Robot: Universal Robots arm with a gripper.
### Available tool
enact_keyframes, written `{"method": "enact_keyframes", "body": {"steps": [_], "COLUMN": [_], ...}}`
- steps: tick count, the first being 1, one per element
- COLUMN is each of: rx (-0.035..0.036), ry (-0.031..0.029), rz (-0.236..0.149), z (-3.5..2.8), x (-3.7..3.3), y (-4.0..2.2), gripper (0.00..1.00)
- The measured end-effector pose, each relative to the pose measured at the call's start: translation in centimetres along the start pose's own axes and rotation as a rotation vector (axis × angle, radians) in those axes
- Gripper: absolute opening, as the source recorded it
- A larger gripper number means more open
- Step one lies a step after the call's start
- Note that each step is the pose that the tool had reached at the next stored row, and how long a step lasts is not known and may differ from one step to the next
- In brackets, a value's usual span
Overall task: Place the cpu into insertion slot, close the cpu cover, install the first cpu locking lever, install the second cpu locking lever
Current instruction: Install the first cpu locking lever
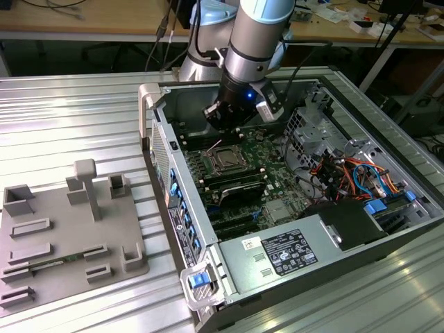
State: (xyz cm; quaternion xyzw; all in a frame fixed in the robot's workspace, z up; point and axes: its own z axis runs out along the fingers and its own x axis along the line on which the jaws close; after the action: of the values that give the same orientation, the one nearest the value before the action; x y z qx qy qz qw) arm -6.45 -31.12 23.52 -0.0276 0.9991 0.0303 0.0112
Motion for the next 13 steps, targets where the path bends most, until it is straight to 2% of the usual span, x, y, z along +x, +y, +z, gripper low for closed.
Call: {"method": "enact_keyframes", "body": {"steps": [5, 10, 12, 13], "rx": [-0.0003, -0.0019, -0.0071, -0.0146], "ry": [0.0053, 0.0055, 0.0053, 0.0049], "rz": [0.000, 0.000, 0.000, 0.001], "z": [0.80, 0.83, 0.79, 0.70], "x": [-0.54, -0.61, -0.20, 0.24], "y": [-0.07, -0.07, -0.05, -0.02], "gripper": [0.11, 0.11, 0.11, 0.11]}}
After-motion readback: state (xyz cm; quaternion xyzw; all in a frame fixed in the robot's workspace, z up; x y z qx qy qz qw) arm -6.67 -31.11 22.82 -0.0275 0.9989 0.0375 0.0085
